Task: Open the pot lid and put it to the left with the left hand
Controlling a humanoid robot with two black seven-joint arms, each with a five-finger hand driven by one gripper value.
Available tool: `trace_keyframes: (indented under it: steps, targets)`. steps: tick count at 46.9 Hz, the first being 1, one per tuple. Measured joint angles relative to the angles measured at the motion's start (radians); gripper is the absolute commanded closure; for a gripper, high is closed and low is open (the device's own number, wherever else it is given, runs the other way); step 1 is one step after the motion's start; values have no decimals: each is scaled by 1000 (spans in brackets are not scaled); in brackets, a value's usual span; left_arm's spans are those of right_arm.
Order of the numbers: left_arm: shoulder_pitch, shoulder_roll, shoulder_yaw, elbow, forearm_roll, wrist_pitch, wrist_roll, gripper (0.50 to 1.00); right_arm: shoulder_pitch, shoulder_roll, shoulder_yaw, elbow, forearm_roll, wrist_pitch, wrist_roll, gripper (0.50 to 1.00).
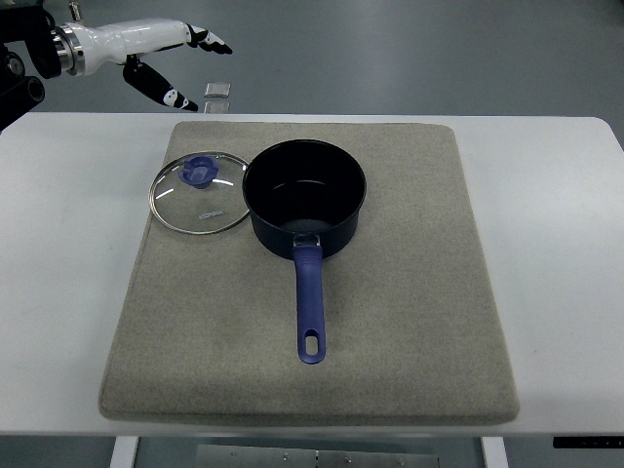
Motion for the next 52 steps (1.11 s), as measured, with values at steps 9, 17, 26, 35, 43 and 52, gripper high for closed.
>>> trace_keyframes:
  steps: [9, 17, 26, 35, 43, 52]
  targets:
    - [46, -20, -82, 36, -418, 0, 0, 576, 0, 0, 0, 0, 0, 0, 0, 583]
    - [84, -85, -122, 155, -806, -1, 0, 574, 0, 0, 0, 0, 0, 0, 0, 583]
    - [138, -226, -142, 389, -1043, -3, 0, 585, 0, 0, 0, 1, 0, 0, 0, 583]
    - [200, -287, -265, 453, -1072, 11, 0, 611, 0, 0, 0, 0, 0, 0, 0, 583]
    - [241, -308, -406, 454, -1073, 14, 0, 611, 0, 0, 0, 0, 0, 0, 0, 583]
    - [292, -344, -442, 454, -1071, 14, 0, 621, 0, 0, 0, 0, 0, 0, 0, 583]
